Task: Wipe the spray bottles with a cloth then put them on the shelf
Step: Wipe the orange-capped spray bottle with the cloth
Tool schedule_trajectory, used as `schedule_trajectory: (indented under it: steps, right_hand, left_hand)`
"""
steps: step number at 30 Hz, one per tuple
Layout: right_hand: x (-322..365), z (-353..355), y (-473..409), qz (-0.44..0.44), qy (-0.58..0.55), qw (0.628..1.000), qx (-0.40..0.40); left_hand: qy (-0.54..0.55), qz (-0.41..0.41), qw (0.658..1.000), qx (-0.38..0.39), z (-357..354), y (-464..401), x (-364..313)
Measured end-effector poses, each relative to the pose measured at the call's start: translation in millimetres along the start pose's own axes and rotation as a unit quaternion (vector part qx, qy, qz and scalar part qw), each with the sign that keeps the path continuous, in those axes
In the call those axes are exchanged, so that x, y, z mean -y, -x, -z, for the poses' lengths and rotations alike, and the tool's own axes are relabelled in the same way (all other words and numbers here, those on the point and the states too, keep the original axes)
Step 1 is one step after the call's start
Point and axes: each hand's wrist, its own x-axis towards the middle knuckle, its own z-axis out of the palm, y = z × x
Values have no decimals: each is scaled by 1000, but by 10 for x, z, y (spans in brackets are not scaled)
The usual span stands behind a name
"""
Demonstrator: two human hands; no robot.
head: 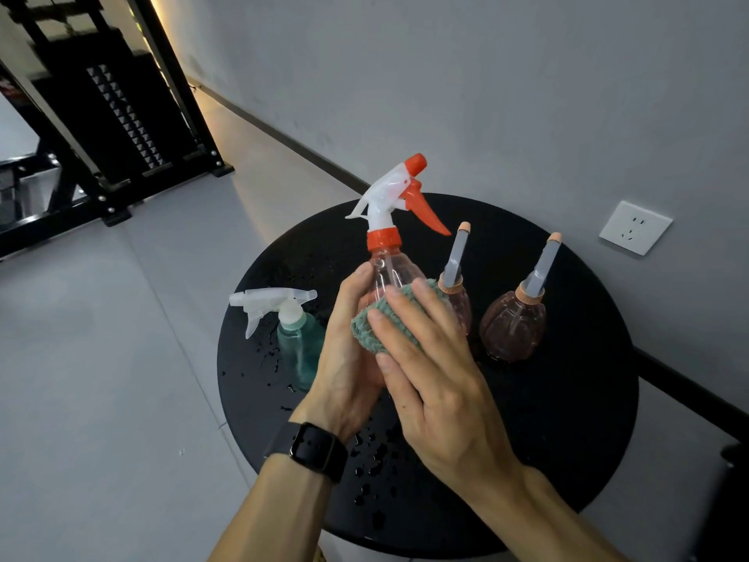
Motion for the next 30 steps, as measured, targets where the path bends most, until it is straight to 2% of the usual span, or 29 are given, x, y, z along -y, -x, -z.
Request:
schedule_trajectory:
  steps: [4,11,15,23,30]
  right_hand:
    - [-16,25,-96,-15,15,1000,-11]
    - [-84,57,-178,-40,32,999,13]
    - [-56,14,-160,-45,35,998,8]
    - [-9,-69,-28,-15,22,1000,-17]
    - [-38,-72,23,1,9,1000,-11]
  left_hand:
    - [-43,21,999,0,6,19,27]
    - [-106,13,993,-47,40,27,108]
    - [-84,-7,995,-62,20,20,85]
    - [2,-23,999,-45,28,-28,27]
    - [-6,-22,999,-49,43,-29,46]
